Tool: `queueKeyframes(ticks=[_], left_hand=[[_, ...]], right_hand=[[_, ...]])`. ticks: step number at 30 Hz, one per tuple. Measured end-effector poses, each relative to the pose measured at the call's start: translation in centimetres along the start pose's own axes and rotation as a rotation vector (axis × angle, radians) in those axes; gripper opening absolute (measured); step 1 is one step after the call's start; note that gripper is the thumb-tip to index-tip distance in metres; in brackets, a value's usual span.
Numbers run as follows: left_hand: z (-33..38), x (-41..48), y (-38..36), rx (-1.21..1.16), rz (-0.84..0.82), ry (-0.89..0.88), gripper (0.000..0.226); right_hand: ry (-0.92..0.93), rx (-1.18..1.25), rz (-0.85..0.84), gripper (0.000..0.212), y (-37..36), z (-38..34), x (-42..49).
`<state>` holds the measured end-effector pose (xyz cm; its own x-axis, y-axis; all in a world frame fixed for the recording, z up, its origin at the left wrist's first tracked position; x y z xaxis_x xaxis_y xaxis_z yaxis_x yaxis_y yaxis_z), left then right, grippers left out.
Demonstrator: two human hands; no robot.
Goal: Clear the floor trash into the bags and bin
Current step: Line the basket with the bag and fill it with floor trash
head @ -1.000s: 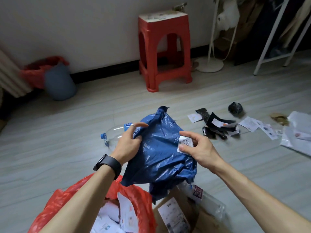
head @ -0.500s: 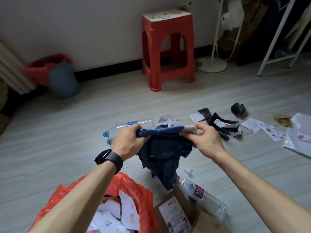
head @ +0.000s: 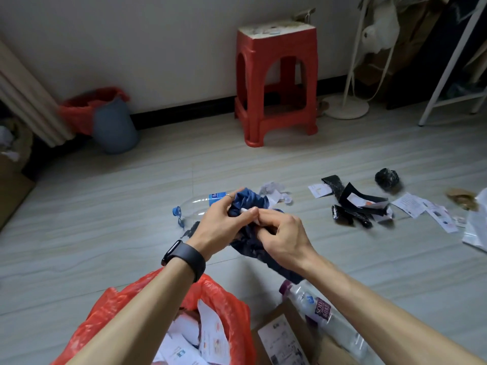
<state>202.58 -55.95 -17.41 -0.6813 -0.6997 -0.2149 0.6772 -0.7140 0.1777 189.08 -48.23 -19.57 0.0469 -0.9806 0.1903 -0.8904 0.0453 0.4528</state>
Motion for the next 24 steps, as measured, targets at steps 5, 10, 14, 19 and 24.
queueKeyframes(ticks=[5,10,14,19,24], left_hand=[[0.1,-0.1,1.1,0.268,0.109,-0.047,0.035],[-0.3,0.0,1.8,0.116,0.387,-0.064,0.041],[-1.2,0.0,1.4,-0.187,0.343,-0.005,0.047],[-1.8,-0.3,-0.3,0.033,0.272,-0.030,0.047],[-0.3,0.1,-1.4,0.100,0.170,-0.056,0.024]], right_hand=[[-0.126,0.124,0.027,0.027,0.0,1.5,-0.8],[-0.473,0.216,0.214,0.054,0.8,3.4,-2.4],[-0.762,1.054,-0.060,0.090,-0.2,3.7,-2.4],[-0.342,0.898,0.083,0.047,0.1,2.5,0.0],[-0.096,-0.212,0.319,0.040,0.2,1.7,-0.4]])
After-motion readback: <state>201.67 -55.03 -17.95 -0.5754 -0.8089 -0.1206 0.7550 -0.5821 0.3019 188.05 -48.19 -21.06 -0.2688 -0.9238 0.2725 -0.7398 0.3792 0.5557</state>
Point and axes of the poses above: each hand's wrist, its own x-axis towards the middle knuckle, its own y-axis out of the back of the hand, z = x × y, the point moved 2 cm from there along x, towards the middle knuckle, and after that the axes turned 15 degrees about -z, right-handed, at the moved point
